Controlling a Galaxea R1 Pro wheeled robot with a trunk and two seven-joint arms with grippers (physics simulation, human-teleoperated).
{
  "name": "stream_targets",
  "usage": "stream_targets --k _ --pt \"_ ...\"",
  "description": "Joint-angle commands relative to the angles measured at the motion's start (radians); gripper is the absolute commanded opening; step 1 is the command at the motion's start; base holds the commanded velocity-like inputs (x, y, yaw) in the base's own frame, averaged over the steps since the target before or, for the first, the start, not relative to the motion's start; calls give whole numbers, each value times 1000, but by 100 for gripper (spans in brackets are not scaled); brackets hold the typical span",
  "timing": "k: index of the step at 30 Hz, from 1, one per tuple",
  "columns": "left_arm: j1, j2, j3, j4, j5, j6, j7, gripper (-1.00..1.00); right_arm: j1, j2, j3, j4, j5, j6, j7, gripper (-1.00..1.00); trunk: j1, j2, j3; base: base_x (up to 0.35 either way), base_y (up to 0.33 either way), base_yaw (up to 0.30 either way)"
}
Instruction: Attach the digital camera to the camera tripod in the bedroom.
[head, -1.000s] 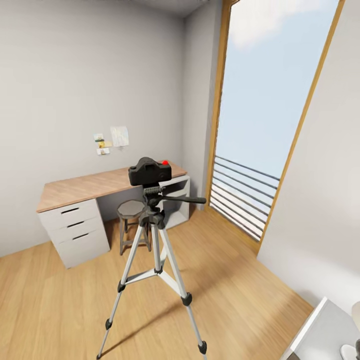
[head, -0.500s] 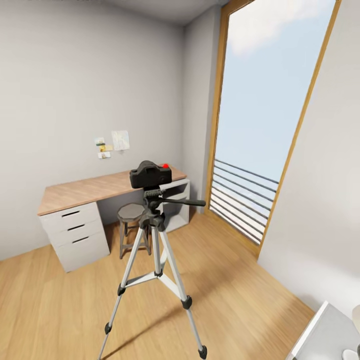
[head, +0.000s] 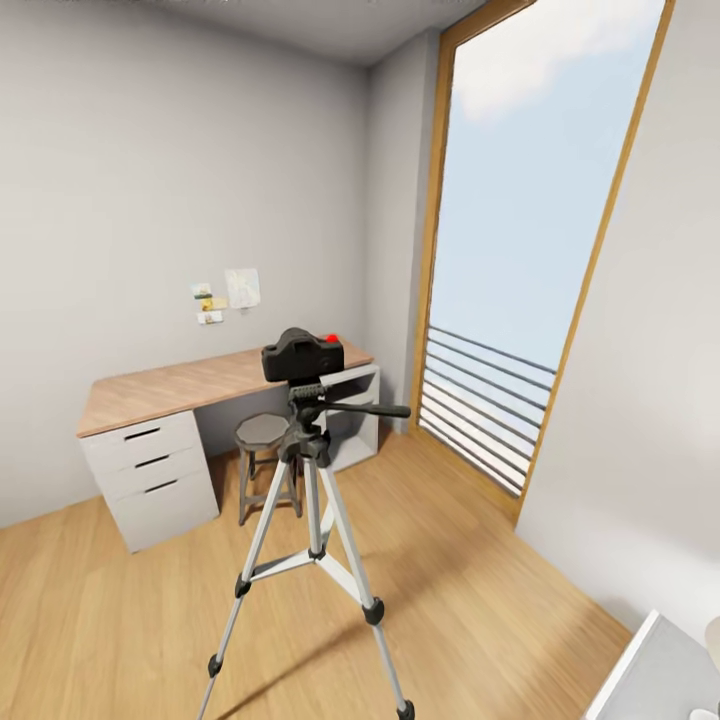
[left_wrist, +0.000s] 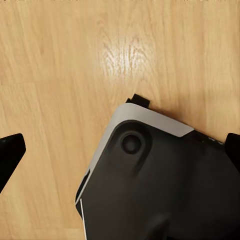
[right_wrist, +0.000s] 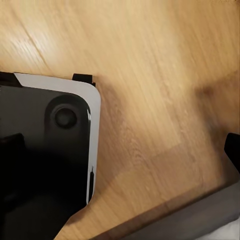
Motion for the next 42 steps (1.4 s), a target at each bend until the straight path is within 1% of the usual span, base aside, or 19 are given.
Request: stream_targets --k 1,8,12,23,26,30,33,35,36,42 --pt "-2 1 -9 -8 9 -8 3 100 -2 0 7 3 -5 -6 2 100 1 -2 0 0 0 0" --pt "-2 -2 -10 -39 9 -8 0 100 -2 1 6 4 -6 -6 2 100 1 -2 11 0 0 0" --pt "-2 -2 -10 -44 9 -8 0 100 -2 3 6 4 -13 -6 3 100 1 -2 17 0 0 0" --pt "-2 -3 -10 -42 9 -3 -1 100 0 5 4 4 -17 -6 4 100 1 -2 35 0 0 0" --pt "-2 -3 -11 -40 9 -2 -2 100 16 6 2 4 -18 -9 4 100 1 -2 39 0 0 -32" --pt "-2 -3 -11 -41 9 -3 -2 100 44 6 -2 4 -19 -39 4 100 1 -2 46 0 0 -58" --pt "-2 -3 -11 -42 9 -3 -2 100 54 7 -4 4 -35 -68 4 100 1 -2 50 0 0 -67" --pt "-2 -3 -11 -44 9 -1 -3 100 58 6 -5 4 -56 -78 5 100 1 -2 52 0 0 -41" --pt "-2 -4 -12 -45 9 2 -3 100 60 6 -6 4 -74 -83 5 100 1 -2 53 0 0 -19" --pt "-2 -3 -15 -47 9 6 -3 100 61 6 -5 4 -89 -86 5 100 1 -2 54 0 0 -9"
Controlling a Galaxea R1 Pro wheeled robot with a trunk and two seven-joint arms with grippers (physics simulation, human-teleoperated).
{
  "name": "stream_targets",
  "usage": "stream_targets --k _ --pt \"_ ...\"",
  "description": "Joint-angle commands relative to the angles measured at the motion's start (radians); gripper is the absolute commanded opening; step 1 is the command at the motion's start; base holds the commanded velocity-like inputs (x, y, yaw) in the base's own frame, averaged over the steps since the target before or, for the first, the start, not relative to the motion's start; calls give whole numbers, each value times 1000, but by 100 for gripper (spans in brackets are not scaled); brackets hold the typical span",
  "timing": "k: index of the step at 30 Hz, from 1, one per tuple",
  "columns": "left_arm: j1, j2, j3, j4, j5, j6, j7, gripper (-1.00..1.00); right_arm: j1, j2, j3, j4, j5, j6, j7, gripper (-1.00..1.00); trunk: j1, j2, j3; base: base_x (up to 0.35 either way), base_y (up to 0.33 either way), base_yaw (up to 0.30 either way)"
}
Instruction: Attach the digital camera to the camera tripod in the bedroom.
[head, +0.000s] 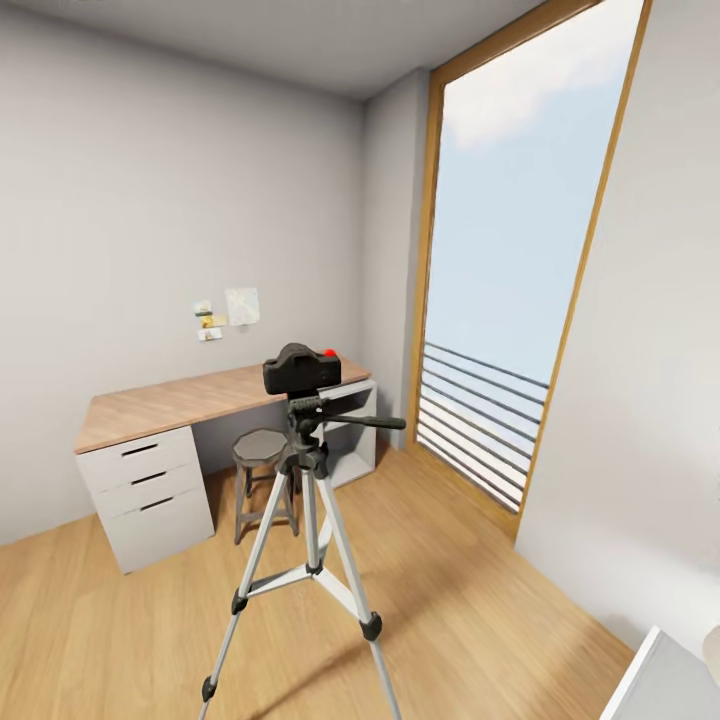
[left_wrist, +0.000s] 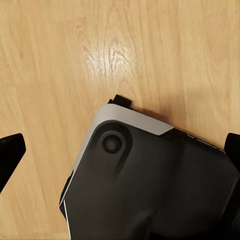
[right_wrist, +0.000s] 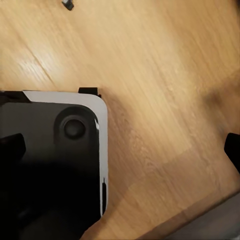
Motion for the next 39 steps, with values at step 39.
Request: stream_targets --k 39 --pt "-1 7 -2 73 8 -20 6 100 0 13 9 2 -10 -6 3 100 0 -1 41 0 0 -47"
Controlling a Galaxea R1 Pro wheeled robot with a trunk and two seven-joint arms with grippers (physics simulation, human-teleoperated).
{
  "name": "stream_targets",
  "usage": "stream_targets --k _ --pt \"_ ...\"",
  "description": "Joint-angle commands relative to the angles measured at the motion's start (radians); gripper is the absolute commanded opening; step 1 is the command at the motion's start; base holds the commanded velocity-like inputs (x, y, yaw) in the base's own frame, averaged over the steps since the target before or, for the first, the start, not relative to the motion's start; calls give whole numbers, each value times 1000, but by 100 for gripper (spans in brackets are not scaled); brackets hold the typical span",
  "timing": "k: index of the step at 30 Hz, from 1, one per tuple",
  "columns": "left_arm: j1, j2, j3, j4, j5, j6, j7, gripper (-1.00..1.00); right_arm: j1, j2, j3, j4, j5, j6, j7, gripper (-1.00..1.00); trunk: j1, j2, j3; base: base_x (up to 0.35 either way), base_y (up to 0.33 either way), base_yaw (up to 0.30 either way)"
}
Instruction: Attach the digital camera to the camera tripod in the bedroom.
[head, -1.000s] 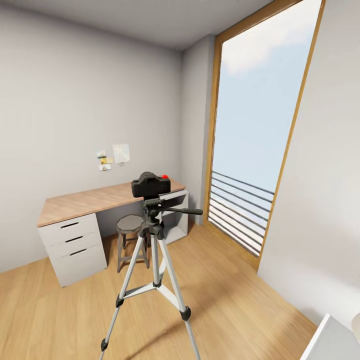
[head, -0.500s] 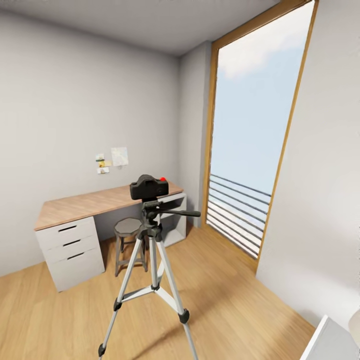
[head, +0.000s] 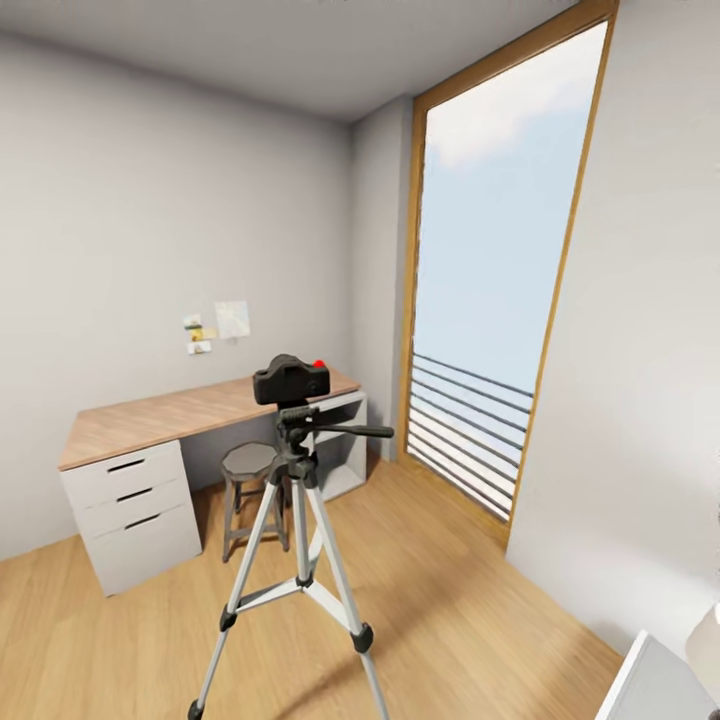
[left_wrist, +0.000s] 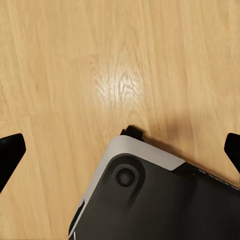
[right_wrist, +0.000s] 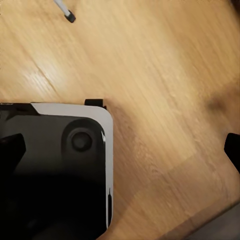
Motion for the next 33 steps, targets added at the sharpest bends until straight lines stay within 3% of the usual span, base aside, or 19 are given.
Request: stream_targets --k 1,33 --pt "-1 1 -9 -2 9 -8 6 100 -1 1 9 3 -9 -6 2 100 0 -1 0 0 0 -44" --pt "-1 1 -11 3 9 -7 6 100 -1 6 13 3 -6 -3 1 100 0 -1 1 0 0 -3"
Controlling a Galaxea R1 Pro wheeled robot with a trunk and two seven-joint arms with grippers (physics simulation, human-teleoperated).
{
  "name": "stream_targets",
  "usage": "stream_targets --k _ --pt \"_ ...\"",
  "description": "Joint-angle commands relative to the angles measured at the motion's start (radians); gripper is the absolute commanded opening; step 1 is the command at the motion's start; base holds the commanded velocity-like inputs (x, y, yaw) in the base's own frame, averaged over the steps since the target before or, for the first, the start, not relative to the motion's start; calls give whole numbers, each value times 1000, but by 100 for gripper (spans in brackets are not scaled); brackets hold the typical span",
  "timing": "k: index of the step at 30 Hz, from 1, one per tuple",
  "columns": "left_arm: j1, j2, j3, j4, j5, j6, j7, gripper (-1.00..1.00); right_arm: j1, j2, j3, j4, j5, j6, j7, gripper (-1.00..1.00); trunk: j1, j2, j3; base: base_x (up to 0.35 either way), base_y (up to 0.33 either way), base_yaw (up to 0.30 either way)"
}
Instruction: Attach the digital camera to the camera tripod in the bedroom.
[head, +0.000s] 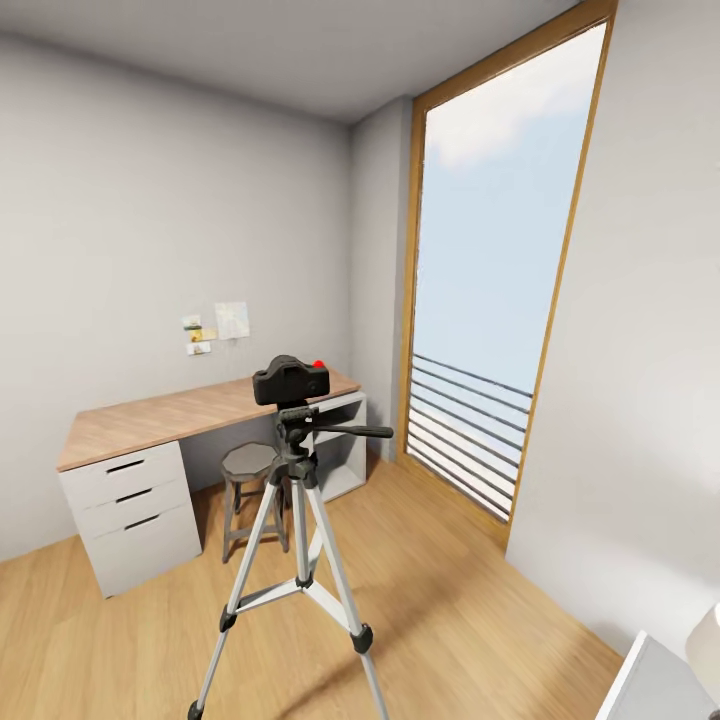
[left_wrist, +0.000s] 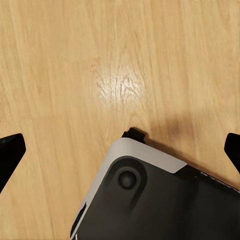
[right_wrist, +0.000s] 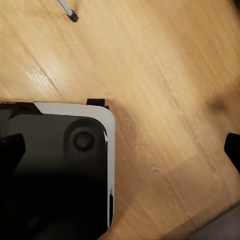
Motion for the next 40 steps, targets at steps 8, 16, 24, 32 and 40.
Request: stream_targets --k 8,16,24,32,40 --pt "-1 1 -7 -5 9 -8 6 100 -1 0 9 3 -11 -6 2 100 0 -1 0 0 0 0" --pt "-1 1 -8 -5 9 -8 6 100 -1 0 7 4 -11 -6 2 100 0 -1 0 0 0 0" --pt "-1 1 -8 -5 9 -8 6 100 -1 0 7 4 -11 -5 2 100 0 -1 0 0 0 0" --pt "-1 1 -7 -5 9 -8 6 100 -1 0 7 3 -11 -6 2 100 0 -1 0 0 0 0" --pt "-1 1 -8 -5 9 -8 6 100 -1 1 8 2 -8 -7 2 100 0 -1 0 0 0 0"
